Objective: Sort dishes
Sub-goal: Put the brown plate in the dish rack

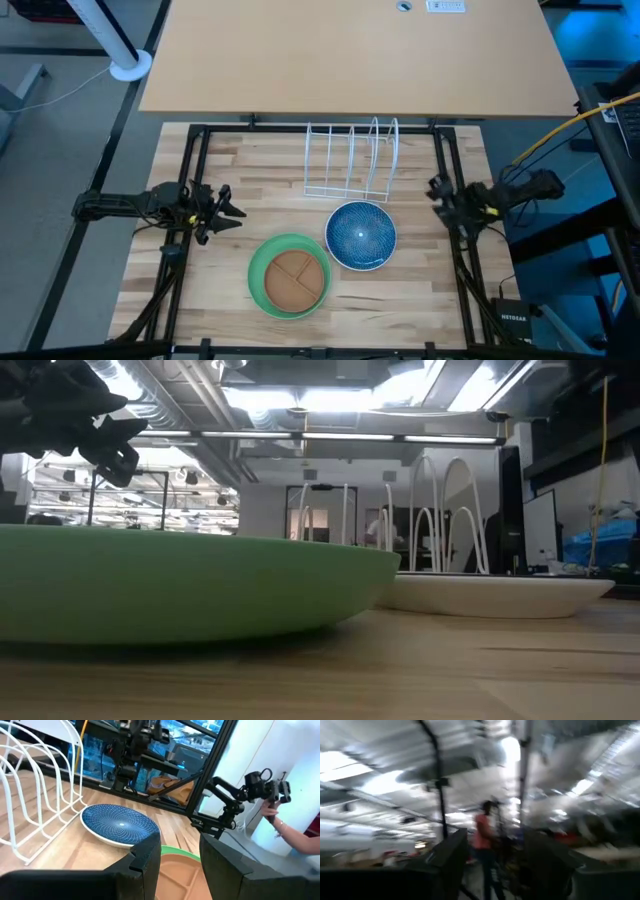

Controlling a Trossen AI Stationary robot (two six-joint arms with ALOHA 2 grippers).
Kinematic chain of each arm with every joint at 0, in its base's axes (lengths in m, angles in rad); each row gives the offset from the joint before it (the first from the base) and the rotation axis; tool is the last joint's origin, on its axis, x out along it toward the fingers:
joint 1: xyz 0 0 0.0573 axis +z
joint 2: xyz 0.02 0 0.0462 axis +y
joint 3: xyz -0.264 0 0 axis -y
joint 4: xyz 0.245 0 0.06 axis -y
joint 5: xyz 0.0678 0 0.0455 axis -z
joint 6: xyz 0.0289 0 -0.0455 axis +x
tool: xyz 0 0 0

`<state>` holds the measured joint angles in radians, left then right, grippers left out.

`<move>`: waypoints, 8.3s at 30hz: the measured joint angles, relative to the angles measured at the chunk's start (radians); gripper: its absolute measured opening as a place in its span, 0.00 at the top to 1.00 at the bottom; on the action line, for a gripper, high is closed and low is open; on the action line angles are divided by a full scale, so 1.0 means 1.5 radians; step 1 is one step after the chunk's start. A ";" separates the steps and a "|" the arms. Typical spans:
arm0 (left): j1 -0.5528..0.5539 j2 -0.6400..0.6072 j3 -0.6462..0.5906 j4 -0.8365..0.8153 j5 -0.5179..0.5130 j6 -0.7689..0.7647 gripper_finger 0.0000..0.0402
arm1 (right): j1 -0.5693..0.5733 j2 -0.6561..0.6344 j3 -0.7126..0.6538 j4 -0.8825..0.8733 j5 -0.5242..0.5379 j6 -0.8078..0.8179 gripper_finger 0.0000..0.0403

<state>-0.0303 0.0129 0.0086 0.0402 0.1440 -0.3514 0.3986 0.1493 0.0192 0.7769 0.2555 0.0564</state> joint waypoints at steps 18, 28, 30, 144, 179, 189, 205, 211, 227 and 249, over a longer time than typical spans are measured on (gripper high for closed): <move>0.000 0.000 0.000 -0.006 -0.025 0.065 0.68 | -0.024 0.788 0.566 -0.201 0.038 0.191 0.51; 0.000 0.000 0.000 -0.007 -0.025 0.065 0.68 | -0.060 1.110 0.944 -0.679 -0.074 0.328 0.51; 0.000 0.000 0.000 -0.007 -0.025 0.065 0.68 | -0.066 1.158 0.998 -0.723 -0.113 0.328 0.51; -0.025 0.218 0.011 0.311 -0.166 0.464 0.68 | -0.415 1.293 1.558 -1.565 0.090 0.503 0.96; -0.121 0.891 0.509 0.119 -0.500 0.830 0.68 | -0.416 1.293 1.558 -1.565 -0.005 0.505 0.96; -0.066 0.891 0.509 0.045 -0.500 0.793 0.68 | -0.416 1.294 1.558 -1.565 -0.030 0.506 0.96; -0.054 0.893 0.507 0.028 -0.485 0.844 0.94 | -0.415 1.294 1.558 -1.555 -0.084 0.498 0.93; -0.068 0.893 0.507 0.031 -0.498 0.840 0.94 | -0.415 1.293 1.558 -1.544 -0.086 0.498 0.91; -0.080 0.891 0.508 0.024 -0.513 0.762 0.95 | -0.428 1.293 1.558 -1.476 -0.099 0.456 0.61; -0.129 0.890 0.508 0.161 -0.453 0.384 0.95 | -0.458 1.174 1.557 -1.378 0.202 0.167 0.59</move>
<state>-0.2243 1.3483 0.7704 0.2815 -0.5352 0.2253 -0.2886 1.9109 2.3554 -1.2904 0.5587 0.3063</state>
